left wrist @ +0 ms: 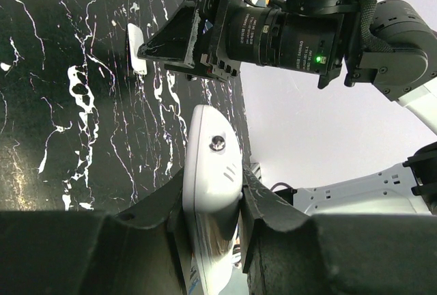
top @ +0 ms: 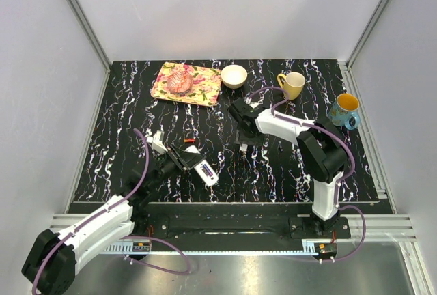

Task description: Load the batteries into the remote control

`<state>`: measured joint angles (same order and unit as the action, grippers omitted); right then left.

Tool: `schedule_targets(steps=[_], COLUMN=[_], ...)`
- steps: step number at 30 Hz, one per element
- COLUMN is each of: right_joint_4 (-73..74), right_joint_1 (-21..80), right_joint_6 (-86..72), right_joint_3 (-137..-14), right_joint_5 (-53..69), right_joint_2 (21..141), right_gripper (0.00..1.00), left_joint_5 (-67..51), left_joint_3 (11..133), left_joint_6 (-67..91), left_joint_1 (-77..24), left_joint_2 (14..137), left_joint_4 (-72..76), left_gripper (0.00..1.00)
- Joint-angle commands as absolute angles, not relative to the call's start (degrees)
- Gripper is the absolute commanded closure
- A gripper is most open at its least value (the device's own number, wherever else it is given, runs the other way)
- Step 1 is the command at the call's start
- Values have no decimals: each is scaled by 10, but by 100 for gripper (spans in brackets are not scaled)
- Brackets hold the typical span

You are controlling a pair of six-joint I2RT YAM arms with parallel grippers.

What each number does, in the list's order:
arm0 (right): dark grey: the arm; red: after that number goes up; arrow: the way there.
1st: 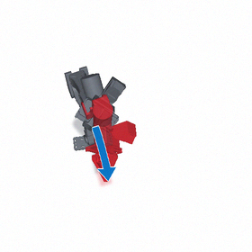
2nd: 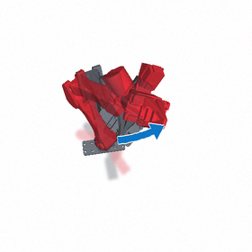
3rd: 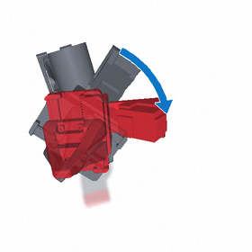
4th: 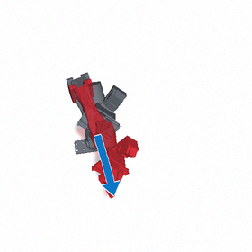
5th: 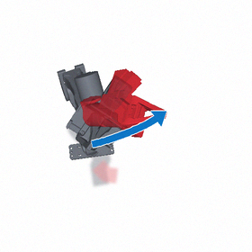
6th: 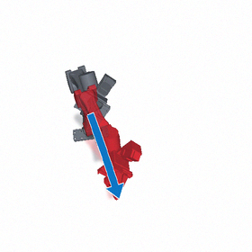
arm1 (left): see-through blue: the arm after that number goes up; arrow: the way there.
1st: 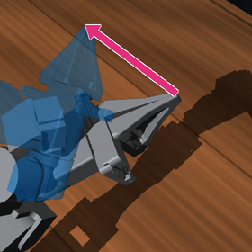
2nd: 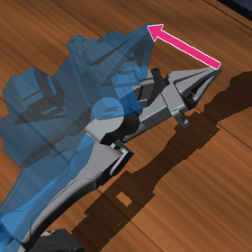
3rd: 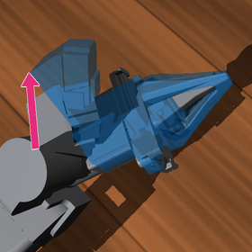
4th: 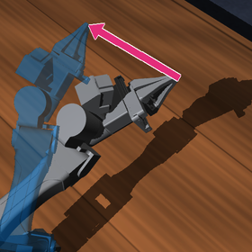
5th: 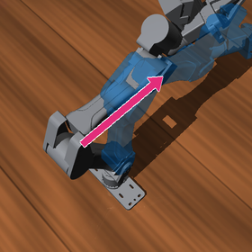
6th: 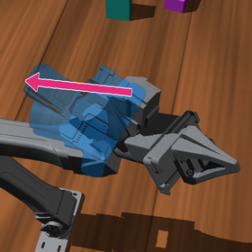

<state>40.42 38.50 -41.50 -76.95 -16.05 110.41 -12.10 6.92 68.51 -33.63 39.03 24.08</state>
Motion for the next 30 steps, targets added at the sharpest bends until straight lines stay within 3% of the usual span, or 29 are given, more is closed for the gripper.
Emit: schedule_targets(steps=[1,12,30], right_joint_4=[410,414,402], right_joint_1=[395,405,405], right_joint_6=[-439,-431,-423], right_joint_3=[-794,-821,-802], right_joint_5=[-190,-181,-159], right_joint_2=[1092,1135,1162], right_gripper=[38,39,53], left_joint_5=[-136,-136,-135], left_joint_3=[75,60,55], left_joint_6=[679,687,688], left_joint_1=[-334,-335,-334], left_joint_2=[375,365,367], left_joint_4=[287,291,294], left_gripper=[100,100,100])
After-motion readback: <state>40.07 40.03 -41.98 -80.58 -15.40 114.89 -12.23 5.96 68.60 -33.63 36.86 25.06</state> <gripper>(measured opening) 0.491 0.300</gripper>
